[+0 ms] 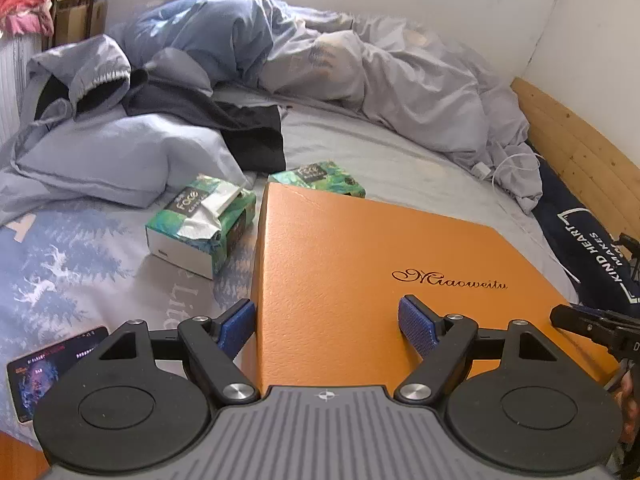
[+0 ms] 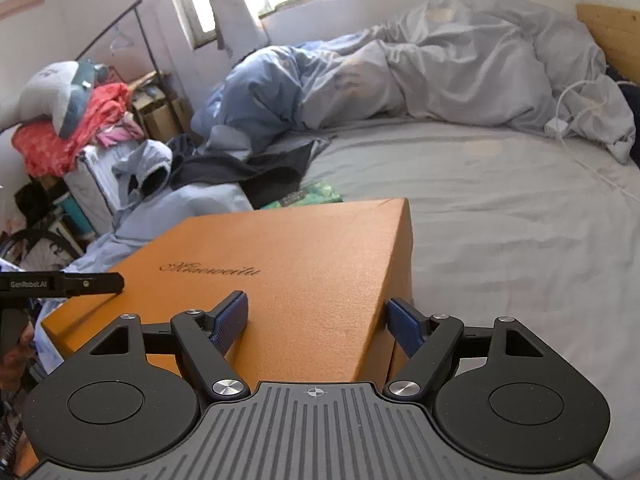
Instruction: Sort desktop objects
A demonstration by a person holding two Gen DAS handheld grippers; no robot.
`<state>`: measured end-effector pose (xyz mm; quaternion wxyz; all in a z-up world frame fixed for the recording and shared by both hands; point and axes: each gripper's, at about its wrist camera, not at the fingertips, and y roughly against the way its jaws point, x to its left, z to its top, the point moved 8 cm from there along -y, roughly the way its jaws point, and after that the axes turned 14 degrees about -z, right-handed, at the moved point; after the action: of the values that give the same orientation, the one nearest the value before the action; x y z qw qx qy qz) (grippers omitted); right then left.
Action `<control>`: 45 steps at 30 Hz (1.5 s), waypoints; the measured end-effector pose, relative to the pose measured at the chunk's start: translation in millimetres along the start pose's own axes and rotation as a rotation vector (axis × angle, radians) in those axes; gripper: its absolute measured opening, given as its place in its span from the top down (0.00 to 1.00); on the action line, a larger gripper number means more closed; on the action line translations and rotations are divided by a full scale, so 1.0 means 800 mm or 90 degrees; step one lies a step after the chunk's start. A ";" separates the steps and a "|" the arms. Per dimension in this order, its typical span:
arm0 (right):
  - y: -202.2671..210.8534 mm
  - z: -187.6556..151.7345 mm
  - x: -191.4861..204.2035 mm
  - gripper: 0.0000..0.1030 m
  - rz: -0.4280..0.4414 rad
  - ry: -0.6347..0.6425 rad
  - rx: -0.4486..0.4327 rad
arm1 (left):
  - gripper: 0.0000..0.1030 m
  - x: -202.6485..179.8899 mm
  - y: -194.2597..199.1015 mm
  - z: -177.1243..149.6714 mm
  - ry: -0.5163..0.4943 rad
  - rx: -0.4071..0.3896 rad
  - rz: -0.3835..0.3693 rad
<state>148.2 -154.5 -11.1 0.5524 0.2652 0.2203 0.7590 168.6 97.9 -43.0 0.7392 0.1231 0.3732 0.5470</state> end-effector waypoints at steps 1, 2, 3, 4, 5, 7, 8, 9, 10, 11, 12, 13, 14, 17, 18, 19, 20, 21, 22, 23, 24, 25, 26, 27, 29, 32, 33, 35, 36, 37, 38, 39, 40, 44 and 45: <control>0.003 0.000 0.000 0.23 -0.002 0.003 -0.003 | 0.24 -0.002 0.003 0.000 -0.004 -0.005 0.000; 0.007 0.000 0.000 0.23 -0.004 0.007 -0.005 | 0.24 -0.005 0.007 0.000 -0.011 -0.008 0.000; 0.010 -0.001 0.000 0.23 -0.007 0.011 -0.008 | 0.24 -0.009 0.010 -0.001 -0.018 -0.012 -0.001; 0.013 -0.001 0.000 0.23 -0.009 0.015 -0.010 | 0.24 -0.012 0.013 -0.001 -0.023 -0.015 -0.002; 0.016 -0.002 0.000 0.23 -0.012 0.018 -0.012 | 0.24 -0.015 0.016 -0.002 -0.030 -0.016 -0.002; 0.022 -0.003 0.000 0.23 -0.017 0.025 -0.016 | 0.24 -0.018 0.019 -0.005 -0.031 -0.013 -0.004; 0.022 -0.004 0.000 0.23 -0.018 0.027 -0.016 | 0.24 -0.019 0.019 -0.007 -0.032 -0.011 -0.004; 0.021 -0.007 0.001 0.23 -0.019 0.028 -0.013 | 0.24 -0.019 0.019 -0.009 -0.031 -0.009 -0.005; 0.020 -0.010 0.001 0.23 -0.020 0.028 -0.011 | 0.24 -0.018 0.019 -0.011 -0.029 -0.009 -0.006; 0.019 -0.013 0.001 0.23 -0.020 0.028 -0.008 | 0.24 -0.017 0.019 -0.013 -0.028 -0.008 -0.006; 0.018 -0.016 0.002 0.23 -0.021 0.029 -0.006 | 0.24 -0.017 0.019 -0.015 -0.026 -0.007 -0.006; 0.017 -0.019 0.002 0.23 -0.021 0.029 -0.003 | 0.24 -0.016 0.019 -0.017 -0.027 -0.006 -0.006; 0.016 -0.022 0.003 0.23 -0.022 0.029 -0.001 | 0.24 -0.016 0.019 -0.019 -0.029 -0.004 -0.004; 0.013 -0.030 0.004 0.23 -0.023 0.031 0.007 | 0.24 -0.014 0.017 -0.024 -0.038 0.001 0.004; 0.012 -0.033 0.005 0.23 -0.024 0.031 0.009 | 0.24 -0.013 0.016 -0.026 -0.041 0.004 0.007; 0.011 -0.036 0.005 0.23 -0.024 0.031 0.012 | 0.24 -0.012 0.014 -0.028 -0.042 0.007 0.010; 0.010 -0.039 0.006 0.23 -0.025 0.032 0.014 | 0.24 -0.011 0.013 -0.030 -0.044 0.008 0.012; 0.009 -0.042 0.006 0.23 -0.025 0.032 0.017 | 0.24 -0.010 0.011 -0.032 -0.046 0.009 0.015; 0.008 -0.045 0.007 0.23 -0.026 0.032 0.020 | 0.24 -0.009 0.008 -0.034 -0.047 0.010 0.017; 0.005 -0.046 0.007 0.23 -0.027 0.034 0.022 | 0.24 -0.007 0.005 -0.035 -0.048 0.010 0.018; 0.002 -0.047 0.007 0.23 -0.029 0.035 0.025 | 0.24 -0.007 0.003 -0.036 -0.048 0.010 0.021; 0.000 -0.047 0.006 0.23 -0.030 0.034 0.026 | 0.24 -0.006 0.000 -0.036 -0.049 0.010 0.024; -0.002 -0.047 0.006 0.23 -0.033 0.034 0.026 | 0.25 -0.006 -0.002 -0.035 -0.049 0.009 0.026; -0.004 -0.046 0.005 0.23 -0.034 0.034 0.026 | 0.25 -0.005 -0.003 -0.034 -0.048 0.008 0.027; -0.008 -0.044 0.005 0.23 -0.036 0.033 0.029 | 0.25 -0.004 -0.006 -0.030 -0.046 0.005 0.028; -0.013 -0.043 0.006 0.23 -0.035 0.030 0.034 | 0.24 -0.002 -0.008 -0.027 -0.051 0.004 0.030; -0.014 -0.043 0.007 0.23 -0.035 0.029 0.034 | 0.24 -0.001 -0.008 -0.027 -0.052 0.004 0.030; -0.013 -0.045 0.009 0.23 -0.036 0.031 0.036 | 0.25 -0.002 -0.009 -0.025 -0.048 0.006 0.031; -0.013 -0.047 0.010 0.23 -0.036 0.033 0.037 | 0.25 -0.006 -0.011 -0.021 -0.043 0.011 0.033; -0.013 -0.048 0.011 0.23 -0.037 0.035 0.038 | 0.25 -0.006 -0.013 -0.021 -0.031 0.016 0.031; -0.012 -0.050 0.012 0.23 -0.038 0.036 0.039 | 0.25 -0.001 -0.015 -0.023 -0.013 0.021 0.025; -0.012 -0.051 0.013 0.23 -0.038 0.038 0.040 | 0.25 0.001 -0.017 -0.025 -0.007 0.025 0.023; -0.012 -0.053 0.014 0.23 -0.039 0.040 0.041 | 0.25 0.002 -0.019 -0.028 -0.010 0.027 0.024; -0.010 -0.059 0.018 0.23 -0.041 0.047 0.045 | 0.25 -0.003 -0.023 -0.031 -0.019 0.029 0.032; -0.010 -0.060 0.019 0.23 -0.042 0.049 0.046 | 0.25 -0.003 -0.024 -0.032 -0.021 0.030 0.032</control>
<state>118.8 -140.0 -50.4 0.5582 0.2485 0.2774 0.7415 164.8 82.6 -70.8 0.7280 0.1587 0.3704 0.5547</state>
